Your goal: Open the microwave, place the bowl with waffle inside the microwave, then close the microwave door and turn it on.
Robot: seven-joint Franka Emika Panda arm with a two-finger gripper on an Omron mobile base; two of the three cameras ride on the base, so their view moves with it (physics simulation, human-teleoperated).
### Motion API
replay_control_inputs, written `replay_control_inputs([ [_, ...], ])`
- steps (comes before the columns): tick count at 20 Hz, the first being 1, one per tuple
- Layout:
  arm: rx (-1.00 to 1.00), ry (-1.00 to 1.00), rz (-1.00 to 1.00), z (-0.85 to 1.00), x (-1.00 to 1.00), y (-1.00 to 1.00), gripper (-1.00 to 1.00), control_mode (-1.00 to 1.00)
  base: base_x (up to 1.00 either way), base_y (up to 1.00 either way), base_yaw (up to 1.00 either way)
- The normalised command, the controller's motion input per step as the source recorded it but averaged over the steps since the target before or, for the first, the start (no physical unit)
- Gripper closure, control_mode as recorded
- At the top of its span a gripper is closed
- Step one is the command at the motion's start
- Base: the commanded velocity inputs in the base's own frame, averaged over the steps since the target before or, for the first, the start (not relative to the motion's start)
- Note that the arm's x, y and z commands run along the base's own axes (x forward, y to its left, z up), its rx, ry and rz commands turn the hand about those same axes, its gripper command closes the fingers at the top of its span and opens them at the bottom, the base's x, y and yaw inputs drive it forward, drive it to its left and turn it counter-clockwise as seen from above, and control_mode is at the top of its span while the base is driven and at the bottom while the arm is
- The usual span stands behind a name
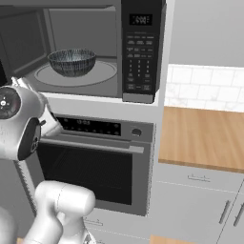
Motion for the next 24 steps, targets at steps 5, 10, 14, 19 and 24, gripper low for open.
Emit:
replay_control_inputs([
  [5,-0.44,-0.27,0.12,-0.43,-0.58,0.01,-1.0,-1.0,0.0,0.0,0.0],
  [10,-0.36,-0.31,0.0,-0.27,-0.05,0.26,-1.0,-1.0,0.0,0.0,0.0],
  [14,-0.2,-0.28,0.01,-0.05,0.57,0.11,-1.0,-1.0,0.0,0.0,0.0],
  [19,-0.14,-0.38,0.06,-0.13,0.73,0.0,-1.0,-1.0,0.0,0.0,0.0],
  [24,-0.11,-0.27,0.04,-0.34,0.49,0.07,-1.0,-1.0,0.0,0.0,0.0],
])
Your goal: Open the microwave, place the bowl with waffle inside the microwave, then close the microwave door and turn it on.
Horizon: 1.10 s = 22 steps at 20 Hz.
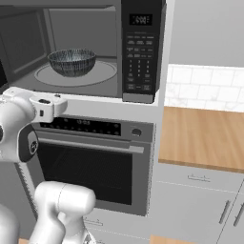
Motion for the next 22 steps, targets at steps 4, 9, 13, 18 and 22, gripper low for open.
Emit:
replay_control_inputs([
  [4,-0.15,-0.15,0.0,-0.36,0.23,0.37,-1.0,-1.0,0.0,0.0,0.0],
  [9,-0.14,-0.06,0.0,-0.34,0.03,0.5,-1.0,-1.0,0.0,0.0,0.0],
  [13,-0.13,-0.14,0.0,-0.33,0.23,0.43,-1.0,-1.0,0.0,0.0,0.0],
  [18,-0.1,-0.17,0.0,-0.39,0.36,0.33,-1.0,-1.0,0.0,0.0,0.0],
  [22,-0.12,-0.17,0.0,-0.43,0.38,0.4,-1.0,-1.0,0.0,0.0,0.0],
])
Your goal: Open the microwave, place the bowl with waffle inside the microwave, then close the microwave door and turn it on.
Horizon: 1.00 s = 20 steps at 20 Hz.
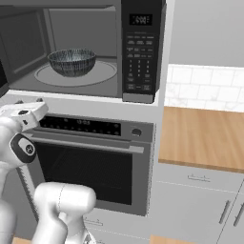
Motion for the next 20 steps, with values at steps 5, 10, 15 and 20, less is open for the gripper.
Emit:
replay_control_inputs([
  [5,-0.08,-0.14,0.01,-0.37,0.02,0.71,-1.0,-1.0,0.0,0.0,0.0],
  [10,-0.08,-0.12,0.0,-0.47,0.0,0.75,-1.0,-1.0,0.0,0.0,0.0],
  [15,-0.1,-0.17,0.0,-0.34,0.0,0.74,-1.0,-1.0,0.0,0.0,0.0],
  [20,-0.11,-0.23,0.0,-0.01,-0.13,0.82,-1.0,-1.0,0.0,0.0,0.0],
])
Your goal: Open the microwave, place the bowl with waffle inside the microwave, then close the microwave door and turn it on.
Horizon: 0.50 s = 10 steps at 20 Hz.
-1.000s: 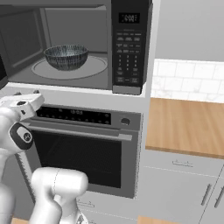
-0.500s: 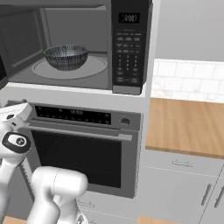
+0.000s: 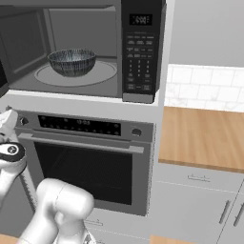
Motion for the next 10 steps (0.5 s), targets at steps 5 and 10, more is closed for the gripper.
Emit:
replay_control_inputs([
  [5,-0.13,-0.18,-0.02,-0.23,-0.04,0.85,-1.0,-1.0,0.0,0.0,0.0],
  [10,-0.12,-0.16,-0.01,-0.43,0.0,0.81,-1.0,-1.0,0.0,0.0,0.0],
])
